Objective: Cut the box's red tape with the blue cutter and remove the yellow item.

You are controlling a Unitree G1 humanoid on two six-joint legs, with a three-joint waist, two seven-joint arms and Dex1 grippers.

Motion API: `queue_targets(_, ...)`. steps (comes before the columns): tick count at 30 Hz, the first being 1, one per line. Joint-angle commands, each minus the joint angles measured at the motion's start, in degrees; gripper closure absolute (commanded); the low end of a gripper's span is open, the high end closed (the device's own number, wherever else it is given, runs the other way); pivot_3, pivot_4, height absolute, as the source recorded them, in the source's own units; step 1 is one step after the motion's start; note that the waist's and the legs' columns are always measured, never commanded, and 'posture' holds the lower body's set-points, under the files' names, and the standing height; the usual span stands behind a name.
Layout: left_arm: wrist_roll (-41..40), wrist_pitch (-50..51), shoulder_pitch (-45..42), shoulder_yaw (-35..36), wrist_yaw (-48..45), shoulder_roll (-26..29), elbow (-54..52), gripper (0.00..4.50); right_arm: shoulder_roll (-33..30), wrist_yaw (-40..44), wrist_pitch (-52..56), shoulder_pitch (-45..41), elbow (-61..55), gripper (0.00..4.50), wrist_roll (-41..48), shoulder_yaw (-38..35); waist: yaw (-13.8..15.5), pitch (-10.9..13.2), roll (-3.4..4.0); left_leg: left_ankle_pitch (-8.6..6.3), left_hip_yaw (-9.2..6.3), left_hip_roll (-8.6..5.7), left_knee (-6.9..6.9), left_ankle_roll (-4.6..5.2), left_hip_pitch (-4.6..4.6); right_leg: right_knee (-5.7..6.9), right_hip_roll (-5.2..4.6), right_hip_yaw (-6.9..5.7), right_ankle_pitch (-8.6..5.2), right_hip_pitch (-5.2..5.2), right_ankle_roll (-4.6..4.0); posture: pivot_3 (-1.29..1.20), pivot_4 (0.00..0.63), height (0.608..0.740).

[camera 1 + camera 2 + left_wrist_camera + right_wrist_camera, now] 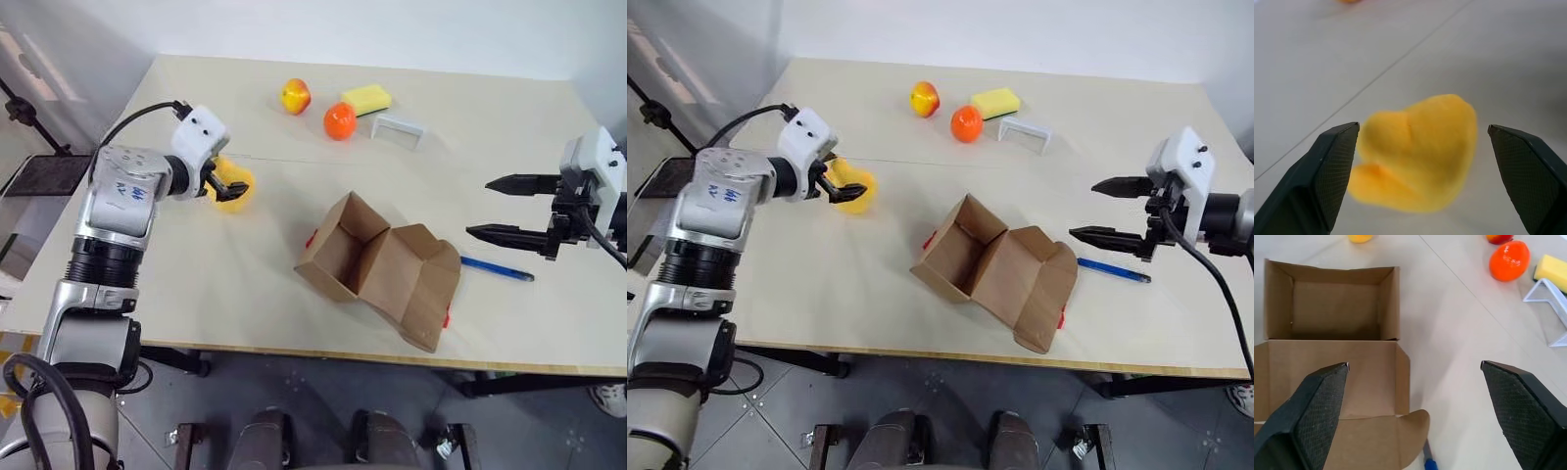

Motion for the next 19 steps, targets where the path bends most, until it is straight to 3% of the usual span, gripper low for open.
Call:
queue_targets(1,-4.87,-0.8,2.09,2.92,-4.47,1.32,-6.16,0.03,1.05,2.23,-3.89,-0.97,2.94,0.0,-0.18,-2.4,0.05,0.0,0.0,0.0,0.02,-0.01,0.0,0.0,0.0,0.0,0.0,0.01,0.0,0.01,0.0,0.0,0.15,0.74)
queue_targets(5,-13.15,-12.87,16.73,6.44,-13.37,1.85,-18.2,0.03,3.71,7.38,-13.46,2.36,10.0,0.0,-1.44,-4.75,-0.1,-0.01,0.02,0.0,-0.04,0.03,-0.05,0.0,0.09,-0.01,-0.01,0.03,0.0,0.03,0.0,0.0,0.15,0.74)
queue_targets(9,-23.78,-12.57,24.69,11.66,-18.15,-0.27,-22.09,0.03,3.64,12.35,-23.08,3.7,19.45,0.0,-6.26,-2.86,0.08,0.0,0.03,0.0,0.0,0.02,-0.03,-0.01,0.11,0.04,-0.03,0.02,0.0,0.06,0.0,0.0,0.15,0.74)
queue_targets(11,-25.37,-19.21,33.32,16.38,-18.26,-1.49,-20.59,0.03,3.57,12.35,-30.31,4.31,29.94,0.0,-11.49,-0.92,-0.1,0.0,0.04,0.01,-0.02,0.02,0.09,0.02,0.07,0.02,-0.06,0.07,0.0,0.06,0.0,0.0,0.15,0.74)
queue_targets(13,-24.99,-24.42,37.71,17.78,-19.99,-0.71,-18.75,0.03,3.44,12.18,-34.43,4.4,36.3,0.0,-14.82,0.39,-0.44,0.0,0.04,0.01,0.02,0.02,-0.22,0.02,0.73,-0.04,-0.16,0.11,0.0,0.45,0.0,0.0,0.15,0.74)
queue_targets(15,-23.77,-27.39,40.57,18.04,-20.46,0.72,-18.24,0.03,3.75,13.25,-36.32,5.26,39.01,0.0,-15.25,0.14,-0.57,0.06,0.13,0.01,0.02,0.02,-0.46,0.02,1.2,-0.17,-0.16,0.04,-0.03,0.85,-0.05,0.0,0.15,0.74)
queue_targets(19,-26.67,-26.38,43.98,19.7,-22.1,2.74,-16.9,0.03,5.04,12.3,-34.76,6.89,38.0,0.0,-14.08,-1.3,-0.61,0.1,0.21,0.01,0.08,0.32,-0.41,0.03,1.21,-0.22,-0.19,0.09,-0.03,0.89,-0.05,0.0,0.15,0.74)
